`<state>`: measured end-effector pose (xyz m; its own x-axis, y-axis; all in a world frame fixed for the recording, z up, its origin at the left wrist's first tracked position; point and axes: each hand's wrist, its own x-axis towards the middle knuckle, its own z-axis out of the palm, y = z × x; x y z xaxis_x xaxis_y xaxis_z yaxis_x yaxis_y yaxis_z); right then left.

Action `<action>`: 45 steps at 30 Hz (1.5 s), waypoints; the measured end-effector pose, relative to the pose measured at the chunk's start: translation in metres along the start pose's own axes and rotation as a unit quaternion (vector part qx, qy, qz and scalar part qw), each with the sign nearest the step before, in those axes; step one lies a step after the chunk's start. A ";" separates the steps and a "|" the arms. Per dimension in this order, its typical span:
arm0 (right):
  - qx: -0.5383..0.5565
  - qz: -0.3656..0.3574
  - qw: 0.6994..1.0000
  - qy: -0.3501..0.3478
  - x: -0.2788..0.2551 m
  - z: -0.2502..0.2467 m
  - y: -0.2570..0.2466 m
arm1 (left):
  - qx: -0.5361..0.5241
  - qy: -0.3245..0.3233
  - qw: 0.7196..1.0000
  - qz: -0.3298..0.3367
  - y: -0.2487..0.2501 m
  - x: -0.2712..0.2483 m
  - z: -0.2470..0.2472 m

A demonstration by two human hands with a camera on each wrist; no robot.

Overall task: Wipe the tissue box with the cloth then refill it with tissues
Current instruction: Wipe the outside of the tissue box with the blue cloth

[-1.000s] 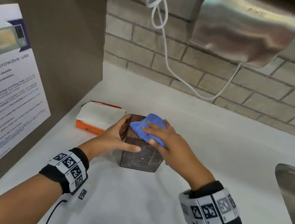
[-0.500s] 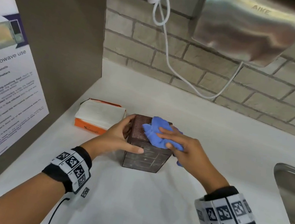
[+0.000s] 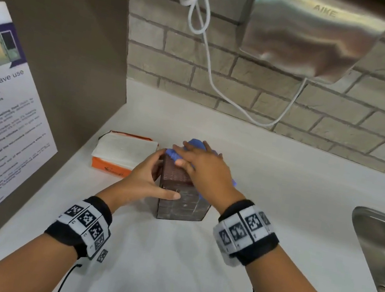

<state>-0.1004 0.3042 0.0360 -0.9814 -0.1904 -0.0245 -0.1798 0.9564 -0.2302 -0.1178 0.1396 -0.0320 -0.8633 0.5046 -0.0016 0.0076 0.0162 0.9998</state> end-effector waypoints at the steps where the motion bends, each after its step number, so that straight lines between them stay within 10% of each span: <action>1: -0.019 -0.031 0.999 0.025 -0.009 0.002 -0.010 | 0.011 0.002 1.000 0.005 0.000 0.001 -0.001; 6: 0.025 -0.121 0.992 0.041 -0.014 0.017 -0.021 | 0.065 0.004 0.998 0.024 0.004 0.002 0.001; 13: 0.080 0.040 0.994 0.064 0.007 0.002 0.028 | 0.017 -0.014 1.000 -0.022 -0.001 0.005 0.000; 21: 0.052 -0.109 0.987 0.104 -0.032 0.020 -0.036 | 0.064 -0.008 0.998 -0.004 0.008 0.002 0.001; 27: 0.156 0.048 0.973 0.165 -0.027 0.018 0.024 | 0.013 -0.010 1.000 -0.021 -0.001 0.006 0.004; 31: 0.398 0.130 0.887 0.196 -0.041 0.017 0.050 | -0.002 0.002 0.999 -0.044 -0.003 0.000 0.002; 36: 0.725 0.157 0.652 0.156 -0.082 0.026 0.088 | -0.100 0.039 0.994 -0.030 -0.006 -0.016 -0.022; 42: 0.843 0.126 0.522 -0.012 -0.112 0.071 0.081 | -0.252 0.062 0.966 -0.004 -0.003 -0.027 -0.023; 45: 0.851 0.125 0.507 -0.059 -0.111 0.077 0.056 | -0.306 0.055 0.950 -0.007 -0.001 -0.029 -0.010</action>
<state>0.0036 0.3622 -0.0488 -0.9305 -0.2178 -0.2945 0.3656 -0.6019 -0.7099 -0.0976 0.1164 -0.0326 -0.9088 0.4144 -0.0473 -0.2710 -0.5003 0.8223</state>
